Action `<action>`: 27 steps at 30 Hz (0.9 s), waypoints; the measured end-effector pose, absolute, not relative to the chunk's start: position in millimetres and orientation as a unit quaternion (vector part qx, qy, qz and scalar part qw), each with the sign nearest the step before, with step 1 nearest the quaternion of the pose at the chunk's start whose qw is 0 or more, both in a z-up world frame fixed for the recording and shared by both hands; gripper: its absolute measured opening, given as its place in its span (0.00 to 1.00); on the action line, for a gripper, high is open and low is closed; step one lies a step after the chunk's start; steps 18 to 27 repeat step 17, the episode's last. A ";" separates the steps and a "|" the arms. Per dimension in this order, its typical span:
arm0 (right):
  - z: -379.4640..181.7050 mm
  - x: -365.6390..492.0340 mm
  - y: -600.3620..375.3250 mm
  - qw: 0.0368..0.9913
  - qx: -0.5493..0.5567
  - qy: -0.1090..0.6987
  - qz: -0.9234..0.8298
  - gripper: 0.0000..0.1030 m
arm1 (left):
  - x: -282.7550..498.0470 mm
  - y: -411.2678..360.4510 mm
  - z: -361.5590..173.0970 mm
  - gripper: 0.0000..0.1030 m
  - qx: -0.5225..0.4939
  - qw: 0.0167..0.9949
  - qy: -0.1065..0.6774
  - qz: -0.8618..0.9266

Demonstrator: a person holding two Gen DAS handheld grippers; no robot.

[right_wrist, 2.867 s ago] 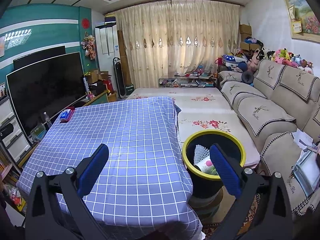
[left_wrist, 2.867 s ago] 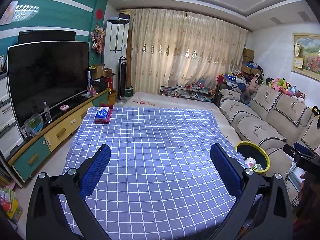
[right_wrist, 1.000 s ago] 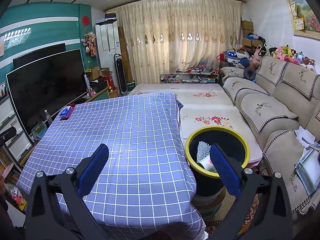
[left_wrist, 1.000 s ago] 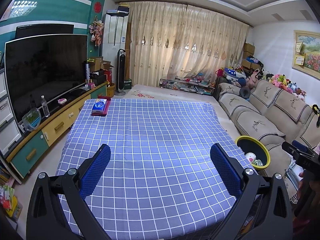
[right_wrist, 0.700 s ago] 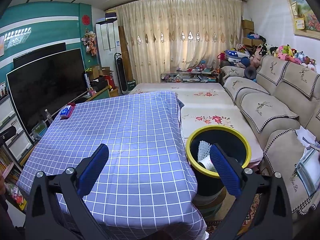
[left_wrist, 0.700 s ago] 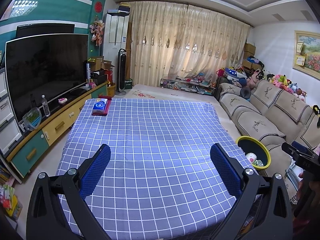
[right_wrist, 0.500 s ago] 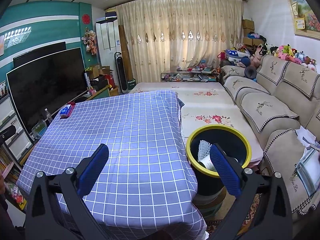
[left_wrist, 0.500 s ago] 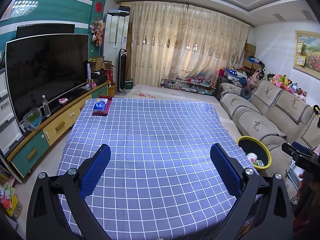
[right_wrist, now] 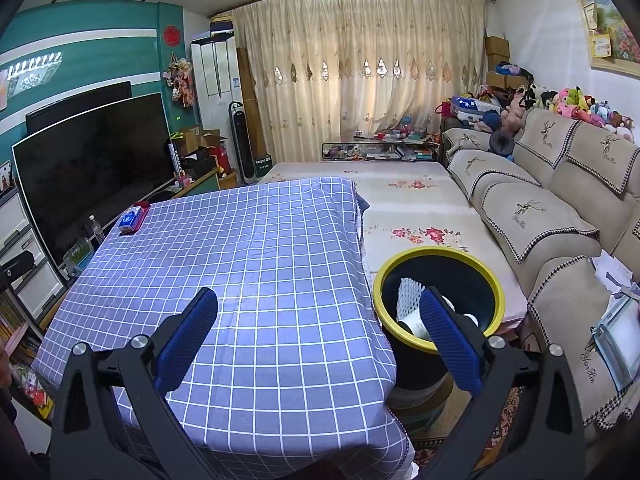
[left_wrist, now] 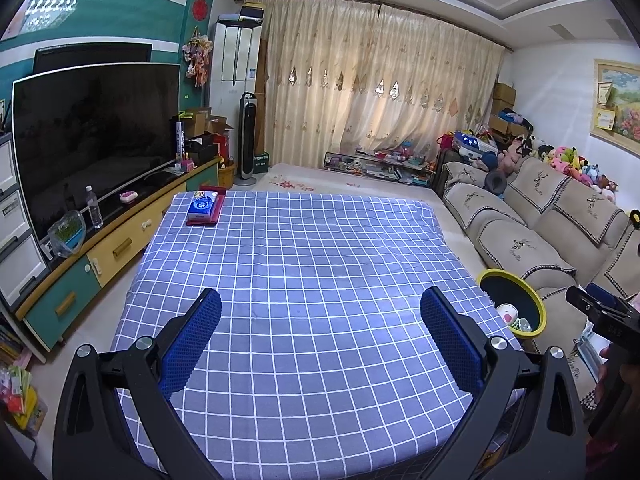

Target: Collect trash

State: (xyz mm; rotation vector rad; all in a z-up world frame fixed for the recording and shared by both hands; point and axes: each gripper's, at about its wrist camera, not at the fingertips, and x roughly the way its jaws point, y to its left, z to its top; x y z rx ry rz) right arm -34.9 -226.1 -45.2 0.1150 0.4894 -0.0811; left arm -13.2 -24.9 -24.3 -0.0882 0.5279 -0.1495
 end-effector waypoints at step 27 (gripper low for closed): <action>-57.9 80.7 -203.8 0.960 0.031 0.277 -0.002 0.93 | 127.7 -0.3 -69.5 0.95 -0.036 0.940 0.334 -0.054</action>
